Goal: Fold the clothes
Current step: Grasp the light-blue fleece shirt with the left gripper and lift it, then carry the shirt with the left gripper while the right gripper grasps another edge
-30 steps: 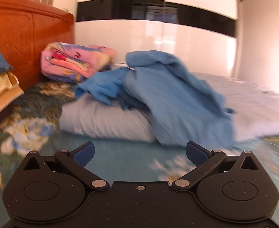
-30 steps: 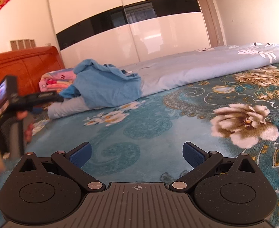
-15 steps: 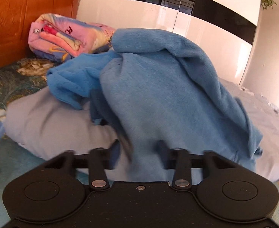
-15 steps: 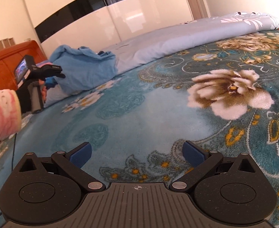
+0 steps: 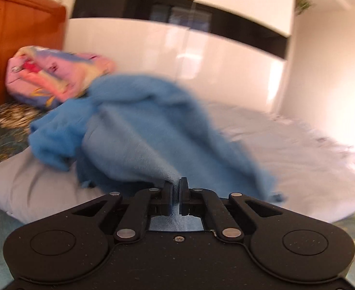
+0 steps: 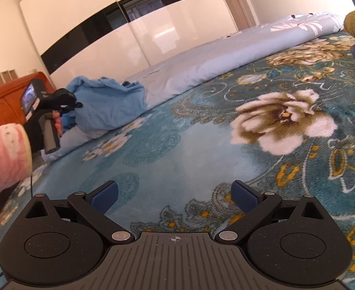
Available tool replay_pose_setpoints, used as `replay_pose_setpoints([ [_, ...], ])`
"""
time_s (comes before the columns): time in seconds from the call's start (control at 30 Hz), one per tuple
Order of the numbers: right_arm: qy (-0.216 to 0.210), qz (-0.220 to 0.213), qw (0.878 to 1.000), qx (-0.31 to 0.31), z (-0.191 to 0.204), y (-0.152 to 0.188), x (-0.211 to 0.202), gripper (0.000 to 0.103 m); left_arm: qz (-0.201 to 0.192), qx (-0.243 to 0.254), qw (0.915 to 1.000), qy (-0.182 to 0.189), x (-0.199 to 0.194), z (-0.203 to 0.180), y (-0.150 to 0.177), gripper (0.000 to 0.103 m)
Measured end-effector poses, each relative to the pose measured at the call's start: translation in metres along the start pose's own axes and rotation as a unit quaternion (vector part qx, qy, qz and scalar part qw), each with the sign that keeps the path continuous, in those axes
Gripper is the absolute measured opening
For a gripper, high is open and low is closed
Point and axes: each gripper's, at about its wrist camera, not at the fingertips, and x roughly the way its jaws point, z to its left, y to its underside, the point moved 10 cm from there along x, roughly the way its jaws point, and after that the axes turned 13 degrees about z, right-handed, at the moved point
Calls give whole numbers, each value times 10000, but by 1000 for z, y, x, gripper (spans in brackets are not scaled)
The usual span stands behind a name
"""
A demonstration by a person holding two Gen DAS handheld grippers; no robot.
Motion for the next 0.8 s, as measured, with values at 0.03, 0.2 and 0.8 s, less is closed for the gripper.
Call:
replay_pose_setpoints([
  [0.03,36,-46,10000,28,-1,-1,-4,101,-71,13,9998,199,-13,-8,-2,1],
  [0.2,171,-119,9996,211,-1,2,-23,102,-298,307,9924,1154,-92,-56,-4,1],
  [0.8,-158,-899,9939,-618,78,10,-138,102,-164,912,9597,2651,-397,-104,125,1],
])
